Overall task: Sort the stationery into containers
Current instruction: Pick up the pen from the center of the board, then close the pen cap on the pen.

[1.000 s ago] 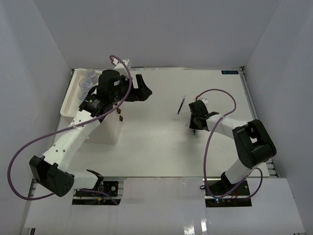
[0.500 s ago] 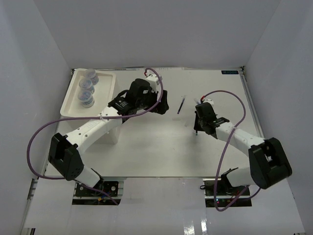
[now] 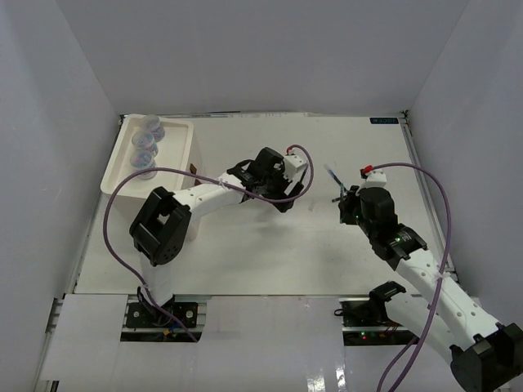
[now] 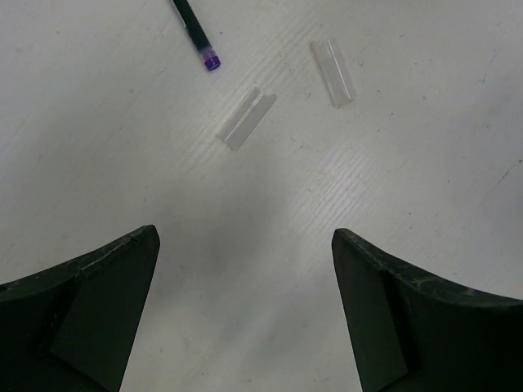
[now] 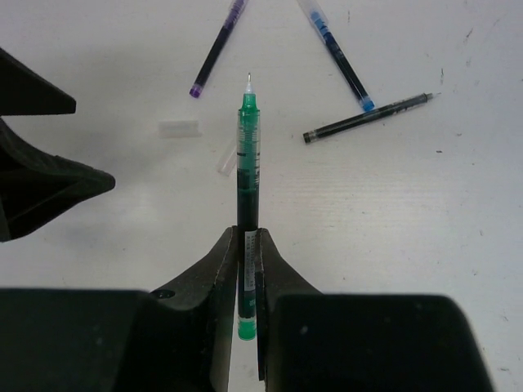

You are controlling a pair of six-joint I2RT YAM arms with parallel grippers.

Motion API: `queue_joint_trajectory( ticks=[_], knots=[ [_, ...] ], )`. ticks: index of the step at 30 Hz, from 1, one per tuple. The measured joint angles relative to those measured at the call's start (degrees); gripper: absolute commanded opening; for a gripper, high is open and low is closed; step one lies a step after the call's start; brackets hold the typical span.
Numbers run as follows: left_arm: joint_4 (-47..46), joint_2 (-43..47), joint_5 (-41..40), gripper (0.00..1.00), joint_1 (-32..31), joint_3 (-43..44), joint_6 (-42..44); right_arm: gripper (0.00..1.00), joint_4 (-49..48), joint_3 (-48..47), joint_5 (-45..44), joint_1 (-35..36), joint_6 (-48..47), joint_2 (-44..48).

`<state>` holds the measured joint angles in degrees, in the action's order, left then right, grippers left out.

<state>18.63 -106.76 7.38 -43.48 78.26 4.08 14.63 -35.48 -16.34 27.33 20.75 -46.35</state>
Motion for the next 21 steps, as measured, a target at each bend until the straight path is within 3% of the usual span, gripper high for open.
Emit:
queue_joint_trajectory(
  ticks=[4, 7, 11, 21],
  knots=[
    [-0.7, -5.0, 1.2, 0.96, -0.6, 4.0, 3.5, 0.08, 1.6, 3.1, 0.0, 0.0, 0.0, 3.9],
    [-1.3, -7.5, 0.9, 0.89, -1.0, 6.1, 4.9, 0.08, 2.6, 5.0, 0.2, 0.0, 0.0, 5.9],
    [-1.9, -9.0, -1.5, 0.89, -1.3, 6.9, 2.8, 0.08, 3.3, 6.5, 0.3, 0.0, 0.0, 7.3],
    [-2.4, -7.6, -9.0, 0.89, -2.0, 7.2, -21.3, 0.08, 4.0, 7.2, -1.4, 0.0, 0.1, 8.9]
  ],
)
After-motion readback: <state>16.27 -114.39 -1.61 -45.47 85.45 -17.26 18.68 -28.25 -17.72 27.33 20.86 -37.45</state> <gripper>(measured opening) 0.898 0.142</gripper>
